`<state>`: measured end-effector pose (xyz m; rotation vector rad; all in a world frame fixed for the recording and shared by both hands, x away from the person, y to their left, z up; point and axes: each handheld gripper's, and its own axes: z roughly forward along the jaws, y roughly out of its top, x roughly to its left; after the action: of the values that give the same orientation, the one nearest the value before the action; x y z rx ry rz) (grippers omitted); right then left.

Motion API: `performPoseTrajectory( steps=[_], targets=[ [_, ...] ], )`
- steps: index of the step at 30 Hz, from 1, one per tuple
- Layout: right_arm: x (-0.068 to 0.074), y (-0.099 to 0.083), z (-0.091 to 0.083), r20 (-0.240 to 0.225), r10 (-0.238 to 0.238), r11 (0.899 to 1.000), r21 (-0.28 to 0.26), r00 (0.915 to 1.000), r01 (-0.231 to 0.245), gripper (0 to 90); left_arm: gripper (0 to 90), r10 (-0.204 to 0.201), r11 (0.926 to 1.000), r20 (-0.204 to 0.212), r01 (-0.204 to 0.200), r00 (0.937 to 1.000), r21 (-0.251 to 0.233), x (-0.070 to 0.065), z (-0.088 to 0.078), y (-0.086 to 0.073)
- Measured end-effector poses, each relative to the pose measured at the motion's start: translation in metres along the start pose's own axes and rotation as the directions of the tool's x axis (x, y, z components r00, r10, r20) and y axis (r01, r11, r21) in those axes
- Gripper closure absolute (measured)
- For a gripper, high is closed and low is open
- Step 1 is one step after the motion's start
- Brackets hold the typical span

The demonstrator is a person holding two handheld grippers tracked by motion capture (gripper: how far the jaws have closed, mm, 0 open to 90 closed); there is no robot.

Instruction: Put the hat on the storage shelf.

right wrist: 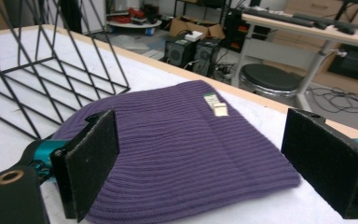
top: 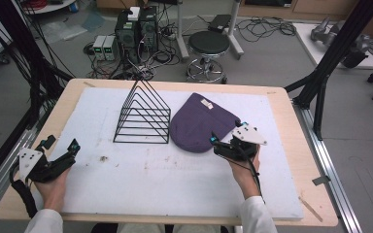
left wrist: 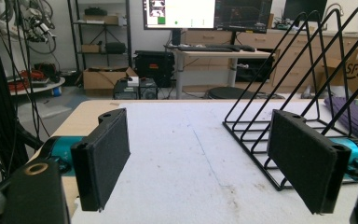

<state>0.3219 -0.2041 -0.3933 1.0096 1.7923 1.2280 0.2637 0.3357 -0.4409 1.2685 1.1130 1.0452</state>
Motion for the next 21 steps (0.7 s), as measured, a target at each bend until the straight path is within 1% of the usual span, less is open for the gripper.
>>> performPoseTrajectory(
  steps=[3, 4, 6, 9, 11, 12, 14, 15, 17, 18, 19, 20, 21],
  targets=[
    [0.004, 0.001, 0.009, -0.039, -0.001, 1.000, 0.031, 0.9992, 0.002, 10.5, 21.2, 0.000, 1.0000, 0.003, 0.000, 1.0000, 0.001, -0.001, 0.001, 0.000],
    [0.004, 0.001, 0.009, -0.039, -0.001, 1.000, 0.031, 0.9992, 0.002, 10.5, 21.2, 0.005, 1.0000, 0.004, -0.005, 1.0000, 0.003, -0.001, 0.001, 0.000],
    [0.007, 0.002, 0.014, -0.063, 0.001, 0.999, 0.052, 0.9980, 0.003, 10.5, 21.2, 0.007, 1.0000, 0.003, -0.007, 1.0000, 0.003, -0.001, 0.001, 0.000],
    [0.009, 0.004, 0.021, -0.101, 0.019, 0.997, 0.071, 0.9947, -0.012, 10.5, 21.2, 0.004, 1.0000, 0.002, -0.004, 1.0000, 0.003, 0.000, 0.000, 0.000],
    [0.011, 0.005, 0.026, -0.116, 0.007, 0.997, 0.083, 0.9933, 0.003, 10.5, 21.2, 0.000, 1.0000, 0.003, 0.000, 1.0000, 0.003, 0.001, 0.000, 0.000],
    [0.012, 0.006, 0.029, -0.132, -0.005, 0.996, 0.090, 0.9912, 0.017, 10.5, 21.2, -0.002, 1.0000, 0.002, 0.002, 1.0000, 0.001, 0.001, 0.000, 0.000],
    [0.014, 0.005, 0.032, -0.147, -0.009, 0.995, 0.093, 0.9892, 0.023, 10.5, 21.2, -0.003, 1.0000, -0.001, 0.003, 1.0000, 0.000, 0.002, -0.001, 0.000],
    [0.016, 0.003, 0.037, -0.169, -0.017, 0.993, 0.110, 0.9854, 0.036, 10.5, 21.2, -0.003, 1.0000, 0.000, 0.003, 1.0000, 0.003, 0.002, -0.001, 0.000],
    [0.017, 0.001, 0.041, -0.190, -0.032, 0.991, 0.124, 0.9813, 0.056, 10.5, 21.2, -0.007, 1.0000, -0.002, 0.007, 1.0000, 0.000, 0.002, 0.000, 0.000],
    [0.017, 0.000, 0.043, -0.194, -0.044, 0.989, 0.128, 0.9800, 0.070, 10.5, 21.2, -0.008, 1.0000, -0.001, 0.008, 1.0000, 0.000, 0.002, 0.000, 0.000],
    [0.017, 0.000, 0.043, -0.194, -0.044, 0.989, 0.128, 0.9800, 0.070, 10.5, 21.2, -0.009, 1.0000, 0.000, 0.009, 1.0000, -0.001, 0.003, 0.000, 0.000],
    [0.018, -0.002, 0.046, -0.198, -0.060, 0.987, 0.133, 0.9783, 0.087, 10.5, 21.0, -0.012, 0.9999, 0.002, 0.012, 0.9999, 0.002, 0.003, 0.000, 0.000],
    [0.018, -0.002, 0.046, -0.198, -0.060, 0.987, 0.133, 0.9783, 0.087, 10.5, 21.0, -0.016, 0.9999, 0.003, 0.016, 0.9999, 0.005, 0.003, 0.000, 0.000]
  ],
)
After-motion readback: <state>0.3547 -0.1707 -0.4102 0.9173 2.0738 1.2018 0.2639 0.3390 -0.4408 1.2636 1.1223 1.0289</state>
